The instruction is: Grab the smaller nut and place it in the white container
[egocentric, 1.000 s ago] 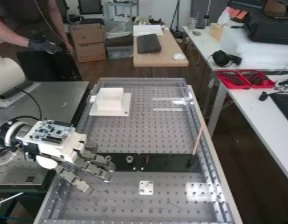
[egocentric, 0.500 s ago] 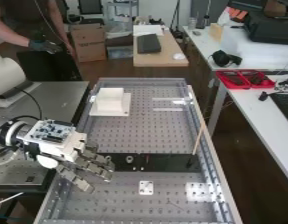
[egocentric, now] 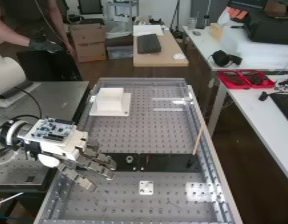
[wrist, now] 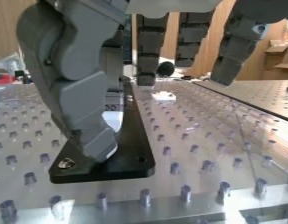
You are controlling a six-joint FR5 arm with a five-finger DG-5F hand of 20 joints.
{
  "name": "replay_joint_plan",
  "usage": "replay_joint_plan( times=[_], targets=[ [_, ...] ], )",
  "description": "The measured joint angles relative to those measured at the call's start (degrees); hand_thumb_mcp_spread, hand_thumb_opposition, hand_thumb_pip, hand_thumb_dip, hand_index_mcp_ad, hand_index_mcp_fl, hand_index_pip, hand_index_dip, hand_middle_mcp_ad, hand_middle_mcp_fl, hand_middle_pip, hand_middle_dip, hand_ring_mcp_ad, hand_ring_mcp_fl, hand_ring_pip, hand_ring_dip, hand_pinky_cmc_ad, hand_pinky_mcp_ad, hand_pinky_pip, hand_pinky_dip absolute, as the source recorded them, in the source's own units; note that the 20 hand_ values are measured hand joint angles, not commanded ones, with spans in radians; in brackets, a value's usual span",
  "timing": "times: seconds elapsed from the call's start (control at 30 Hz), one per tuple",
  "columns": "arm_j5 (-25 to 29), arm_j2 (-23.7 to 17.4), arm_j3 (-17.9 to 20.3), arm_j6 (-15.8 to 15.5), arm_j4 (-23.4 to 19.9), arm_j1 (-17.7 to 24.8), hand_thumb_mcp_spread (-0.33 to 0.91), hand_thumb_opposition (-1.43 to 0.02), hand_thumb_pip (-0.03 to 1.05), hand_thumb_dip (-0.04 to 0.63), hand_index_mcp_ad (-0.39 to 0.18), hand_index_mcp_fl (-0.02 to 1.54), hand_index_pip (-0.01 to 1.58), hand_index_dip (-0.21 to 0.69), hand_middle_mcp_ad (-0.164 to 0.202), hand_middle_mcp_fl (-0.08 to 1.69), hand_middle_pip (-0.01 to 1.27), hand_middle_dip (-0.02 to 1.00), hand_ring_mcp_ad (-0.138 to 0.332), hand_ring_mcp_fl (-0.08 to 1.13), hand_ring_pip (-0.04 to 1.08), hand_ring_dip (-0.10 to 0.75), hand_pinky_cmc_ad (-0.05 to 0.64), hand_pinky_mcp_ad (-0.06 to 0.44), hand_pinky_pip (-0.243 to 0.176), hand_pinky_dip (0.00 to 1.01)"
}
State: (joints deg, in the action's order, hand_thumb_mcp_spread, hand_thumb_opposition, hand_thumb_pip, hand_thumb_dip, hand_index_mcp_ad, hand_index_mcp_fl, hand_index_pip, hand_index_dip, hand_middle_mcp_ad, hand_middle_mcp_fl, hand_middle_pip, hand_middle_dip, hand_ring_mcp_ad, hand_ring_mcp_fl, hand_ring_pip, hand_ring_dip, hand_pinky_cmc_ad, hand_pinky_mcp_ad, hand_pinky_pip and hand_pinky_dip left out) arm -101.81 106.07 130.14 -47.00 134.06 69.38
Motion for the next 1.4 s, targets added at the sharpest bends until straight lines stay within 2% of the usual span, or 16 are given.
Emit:
replay_joint_plan(
  times=[0.4,0.77,1.0,1.33,1.4],
  targets=[
    [-0.59,-0.58,-0.33,0.25,0.74,0.11,0.50,-0.96,0.58,0.253,-0.215,0.39,1.51,0.070,-0.012,0.27,0.13,0.32,0.113,0.05,0.10,0.152,0.382,0.314,0.051,0.27],
    [-3.09,-6.71,-0.38,0.21,4.23,2.50,0.50,-0.97,0.58,0.253,-0.215,0.39,1.51,0.072,-0.012,0.27,0.13,0.32,0.113,0.05,0.10,0.152,0.382,0.314,0.051,0.27],
    [-7.55,-9.39,-0.65,0.88,6.63,7.52,0.50,-0.98,0.58,0.253,-0.215,0.39,1.51,0.072,-0.012,0.27,0.13,0.32,0.113,0.05,0.10,0.152,0.382,0.314,0.051,0.27],
    [-14.51,-7.56,-2.42,3.84,6.59,16.72,0.50,-0.97,0.58,0.253,-0.216,0.39,1.51,0.072,-0.012,0.28,0.13,0.32,0.110,0.06,0.10,0.152,0.382,0.314,0.051,0.27],
    [-15.46,-6.92,-2.88,4.46,6.44,18.13,0.50,-0.98,0.58,0.253,-0.216,0.39,1.51,0.072,-0.016,0.29,0.13,0.32,0.112,0.06,0.10,0.152,0.382,0.311,0.061,0.27]
  ],
)
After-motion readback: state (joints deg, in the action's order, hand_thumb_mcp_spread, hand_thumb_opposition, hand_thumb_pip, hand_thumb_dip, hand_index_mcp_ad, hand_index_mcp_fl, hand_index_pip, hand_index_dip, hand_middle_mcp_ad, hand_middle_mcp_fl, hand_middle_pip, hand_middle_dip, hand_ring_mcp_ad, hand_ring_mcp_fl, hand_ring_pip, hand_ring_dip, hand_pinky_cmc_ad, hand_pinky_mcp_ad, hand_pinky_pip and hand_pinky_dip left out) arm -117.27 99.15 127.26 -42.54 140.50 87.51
